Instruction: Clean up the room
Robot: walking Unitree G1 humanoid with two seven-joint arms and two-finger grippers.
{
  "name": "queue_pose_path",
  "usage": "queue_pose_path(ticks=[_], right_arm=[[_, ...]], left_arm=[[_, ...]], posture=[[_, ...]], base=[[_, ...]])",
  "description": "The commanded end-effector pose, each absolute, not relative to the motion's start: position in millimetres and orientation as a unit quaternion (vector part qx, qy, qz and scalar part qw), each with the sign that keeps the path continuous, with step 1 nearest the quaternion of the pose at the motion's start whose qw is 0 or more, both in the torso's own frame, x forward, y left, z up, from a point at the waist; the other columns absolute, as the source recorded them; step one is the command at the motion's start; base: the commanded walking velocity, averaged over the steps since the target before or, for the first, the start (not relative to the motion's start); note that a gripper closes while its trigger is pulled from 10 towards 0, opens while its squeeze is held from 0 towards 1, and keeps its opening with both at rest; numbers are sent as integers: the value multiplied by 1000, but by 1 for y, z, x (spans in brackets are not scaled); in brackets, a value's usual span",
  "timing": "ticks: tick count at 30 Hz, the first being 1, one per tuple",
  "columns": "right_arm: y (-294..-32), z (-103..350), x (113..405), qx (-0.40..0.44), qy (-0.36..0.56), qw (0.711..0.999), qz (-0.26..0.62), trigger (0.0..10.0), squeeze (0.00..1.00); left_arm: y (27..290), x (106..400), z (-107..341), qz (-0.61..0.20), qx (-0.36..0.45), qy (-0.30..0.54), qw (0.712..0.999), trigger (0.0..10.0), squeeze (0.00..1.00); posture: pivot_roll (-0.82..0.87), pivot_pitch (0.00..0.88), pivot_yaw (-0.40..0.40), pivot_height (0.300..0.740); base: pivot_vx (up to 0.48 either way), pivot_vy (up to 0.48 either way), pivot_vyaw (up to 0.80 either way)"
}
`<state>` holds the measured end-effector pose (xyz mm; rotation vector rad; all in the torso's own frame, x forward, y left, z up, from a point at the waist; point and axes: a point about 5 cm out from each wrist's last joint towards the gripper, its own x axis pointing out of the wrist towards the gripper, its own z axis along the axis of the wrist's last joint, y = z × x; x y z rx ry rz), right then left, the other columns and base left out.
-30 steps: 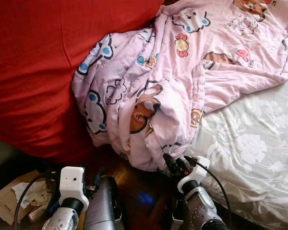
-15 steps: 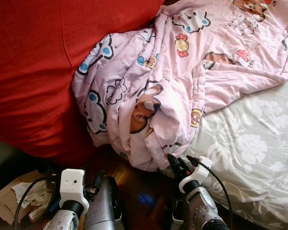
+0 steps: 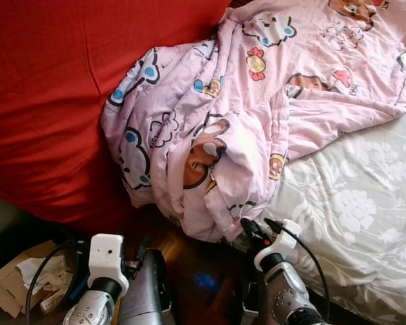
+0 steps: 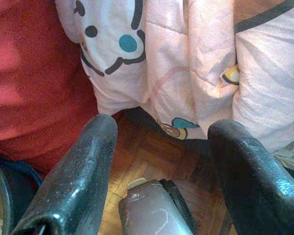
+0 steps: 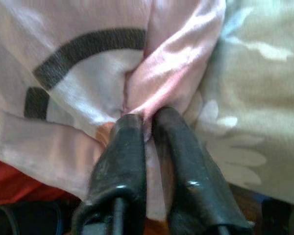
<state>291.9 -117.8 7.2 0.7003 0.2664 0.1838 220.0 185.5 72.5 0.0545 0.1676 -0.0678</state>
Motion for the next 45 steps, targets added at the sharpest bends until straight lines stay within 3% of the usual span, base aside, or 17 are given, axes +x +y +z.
queue_pose_path(ticks=[1, 11, 12, 18, 19, 20, 21, 30, 45], right_arm=[[-124, 7, 291, 337, 119, 932, 69, 0, 0], [-149, 38, 304, 320, 21, 946, 46, 0, 0], [-152, 43, 304, 311, 7, 949, 44, 0, 0], [-158, 51, 295, 269, -18, 962, 40, 0, 0], [-158, 51, 290, 232, -14, 971, 51, 8510, 0], [-157, 51, 288, 218, -13, 974, 55, 8510, 0], [-156, 50, 284, 217, -12, 974, 56, 10000, 0], [-161, 46, 285, 205, 0, 979, 25, 10000, 0], [-154, 50, 291, 186, 0, 982, 31, 10000, 0]], left_arm=[[188, 217, 64, -26, 28, 97, 995, 10000, 0], [184, 246, 66, -26, 24, 74, 997, 10000, 0], [183, 252, 65, -26, 23, 71, 997, 10000, 0], [184, 263, 63, -24, 22, 68, 997, 10000, 0], [185, 265, 60, -21, 21, 70, 997, 10000, 0], [186, 265, 59, -20, 21, 70, 997, 10000, 0], [187, 264, 56, -18, 19, 73, 997, 10000, 0], [188, 267, 46, -15, 14, 83, 996, 10000, 0], [193, 275, 33, -3, 1, 99, 995, 10000, 0]], posture=[[75, 266, -20, 601], [41, 182, -28, 601], [28, 142, -32, 601], [12, 98, -34, 601], [5, 85, -34, 601], [5, 85, -34, 601], [2, 80, -35, 601], [-3, 42, -28, 611], [-8, 0, -11, 726]], base=[[0, 0, 0], [0, 0, 0], [0, 0, 0], [0, 0, 0], [0, 0, 0], [0, 0, 0], [0, 0, 0], [0, 0, 0], [0, 0, 0]])
